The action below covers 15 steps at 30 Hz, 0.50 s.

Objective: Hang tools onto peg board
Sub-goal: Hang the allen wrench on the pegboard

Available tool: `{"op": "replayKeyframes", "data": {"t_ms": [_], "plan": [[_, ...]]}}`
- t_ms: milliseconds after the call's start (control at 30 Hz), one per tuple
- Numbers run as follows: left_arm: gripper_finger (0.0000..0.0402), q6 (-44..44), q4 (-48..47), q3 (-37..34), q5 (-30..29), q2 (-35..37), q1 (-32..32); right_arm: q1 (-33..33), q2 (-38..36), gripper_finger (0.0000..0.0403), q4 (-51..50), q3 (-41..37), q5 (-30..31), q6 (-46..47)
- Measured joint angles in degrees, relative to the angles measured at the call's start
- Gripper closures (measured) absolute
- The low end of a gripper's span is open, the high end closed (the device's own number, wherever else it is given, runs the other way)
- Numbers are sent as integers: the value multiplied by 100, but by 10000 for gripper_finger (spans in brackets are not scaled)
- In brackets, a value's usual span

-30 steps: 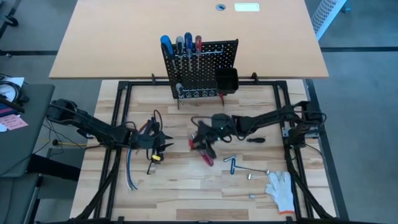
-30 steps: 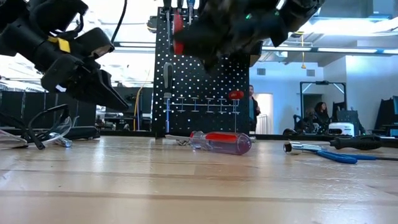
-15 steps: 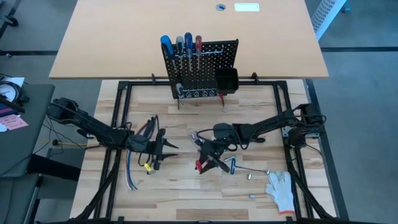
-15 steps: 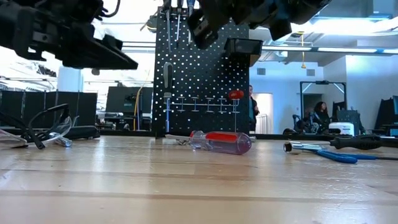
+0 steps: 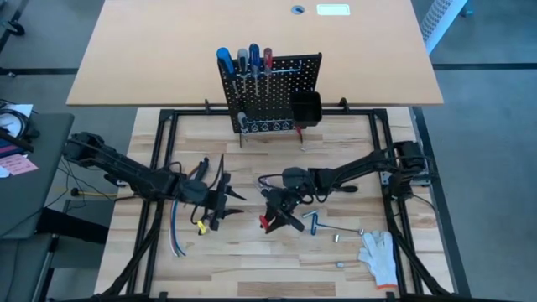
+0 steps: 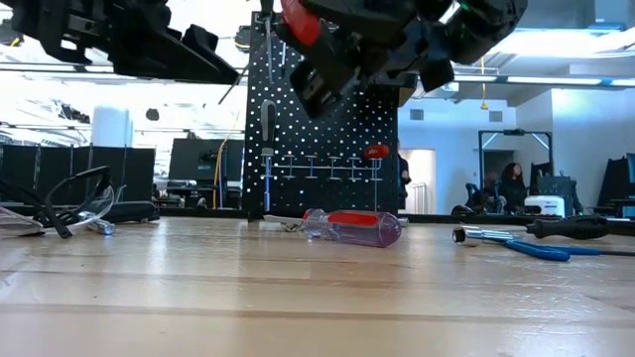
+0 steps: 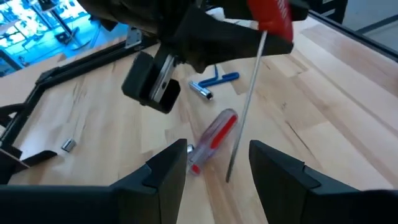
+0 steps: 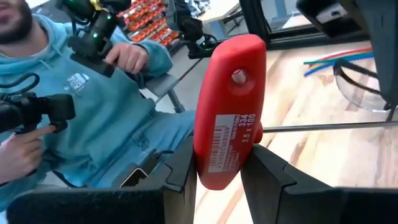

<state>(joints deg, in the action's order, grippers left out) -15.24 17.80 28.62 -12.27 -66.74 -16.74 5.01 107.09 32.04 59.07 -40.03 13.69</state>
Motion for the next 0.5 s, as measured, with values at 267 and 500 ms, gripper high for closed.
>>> {"op": "replayKeyframes", "data": {"t_ms": [267, 500], "plan": [[234, -44, 723, 4, 157, -646, 100, -28, 0, 300, 171, 0, -54, 2], [244, 86, 876, 134, 186, -876, 97, -28, 0, 300, 159, 2, -50, 26]]}}
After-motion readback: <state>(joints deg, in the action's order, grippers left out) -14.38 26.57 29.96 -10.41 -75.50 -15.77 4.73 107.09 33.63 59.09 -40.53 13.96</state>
